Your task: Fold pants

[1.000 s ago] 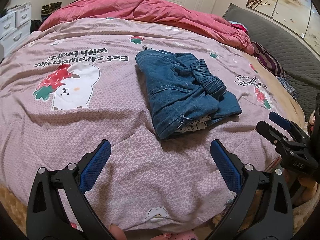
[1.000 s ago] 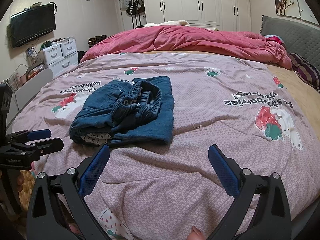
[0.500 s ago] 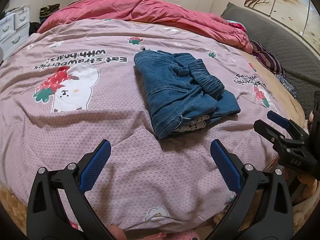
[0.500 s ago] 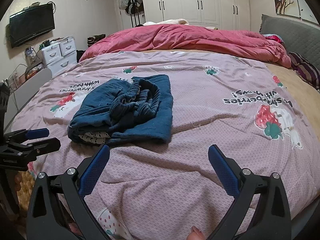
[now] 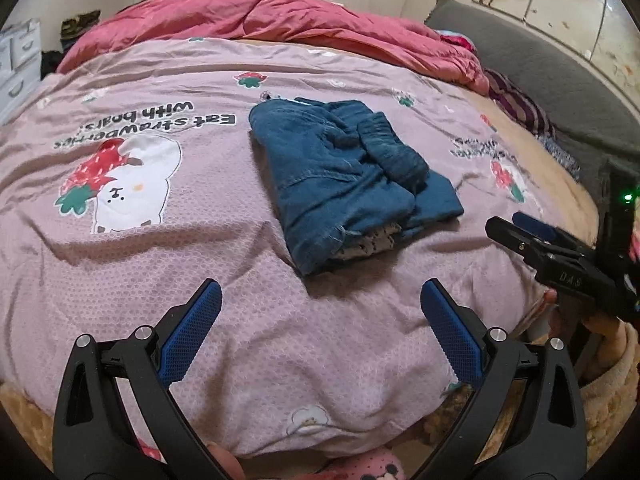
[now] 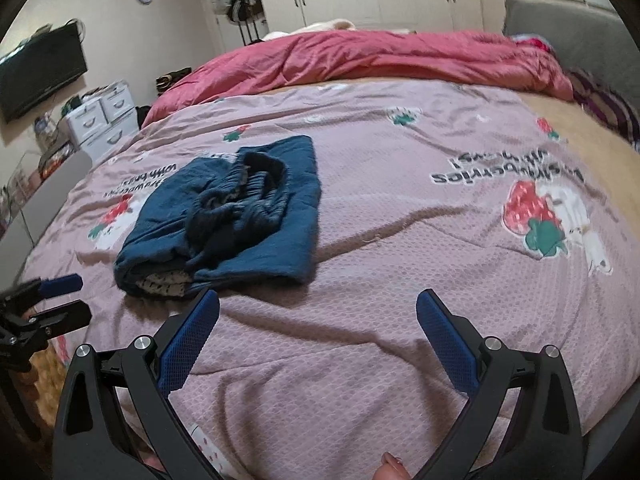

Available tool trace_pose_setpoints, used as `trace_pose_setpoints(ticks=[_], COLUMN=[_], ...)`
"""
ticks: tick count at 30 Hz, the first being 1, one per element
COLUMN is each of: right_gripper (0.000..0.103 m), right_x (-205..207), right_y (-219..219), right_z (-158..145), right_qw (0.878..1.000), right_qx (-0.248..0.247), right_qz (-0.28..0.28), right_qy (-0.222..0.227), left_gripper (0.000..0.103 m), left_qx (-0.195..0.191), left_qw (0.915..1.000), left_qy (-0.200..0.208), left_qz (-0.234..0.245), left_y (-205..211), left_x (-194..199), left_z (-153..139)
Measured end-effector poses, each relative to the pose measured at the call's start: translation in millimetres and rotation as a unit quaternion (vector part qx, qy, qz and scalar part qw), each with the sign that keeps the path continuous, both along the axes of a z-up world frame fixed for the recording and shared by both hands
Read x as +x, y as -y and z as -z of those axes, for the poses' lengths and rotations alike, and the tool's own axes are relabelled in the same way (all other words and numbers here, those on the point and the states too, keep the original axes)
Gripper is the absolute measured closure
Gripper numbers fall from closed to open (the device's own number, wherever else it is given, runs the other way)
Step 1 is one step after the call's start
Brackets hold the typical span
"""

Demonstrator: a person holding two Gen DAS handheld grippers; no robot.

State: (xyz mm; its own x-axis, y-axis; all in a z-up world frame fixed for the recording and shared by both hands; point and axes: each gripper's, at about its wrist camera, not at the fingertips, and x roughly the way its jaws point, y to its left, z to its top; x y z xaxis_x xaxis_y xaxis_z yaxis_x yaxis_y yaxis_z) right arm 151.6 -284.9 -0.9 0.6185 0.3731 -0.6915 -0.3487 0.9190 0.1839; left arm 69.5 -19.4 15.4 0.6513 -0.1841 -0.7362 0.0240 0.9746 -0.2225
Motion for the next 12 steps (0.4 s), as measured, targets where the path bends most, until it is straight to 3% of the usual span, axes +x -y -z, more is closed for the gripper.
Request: trace_pose_setpoints(ticks=[2, 4, 8, 11, 12], right_gripper=[0.005, 0.005, 0.005, 0.005, 0.005], right_x=[15, 36, 90, 141, 166], right_y=[14, 37, 90, 144, 168], right_z=[-3, -9, -17, -11, -4], right_qw=[1.0, 0.999, 0.994, 0.981, 0.973], right_qx=[0.015, 0.02, -0.031, -0.048, -0.055], right_qz=[0.006, 0.03, 0.1, 0.184, 0.219], right_qy=[-0.014, -0.024, -0.025, -0.035, -0.049], left_gripper=[0.01, 0.01, 0.009, 0.009, 0.009], left_qx=[-0.031, -0.034, 0.049, 0.073, 0.084], left_qw=[0.9995, 0.9993, 0.9935, 0.985, 0.9787], left_qy=[0.0, 0.002, -0.011, -0.016, -0.018], left_qz=[0.006, -0.018, -0.103, -0.156, -0.186], left_y=[-13, -34, -92, -143, -165], left_x=[2, 6, 30, 55, 66], left_z=[0, -2, -3, 1, 3])
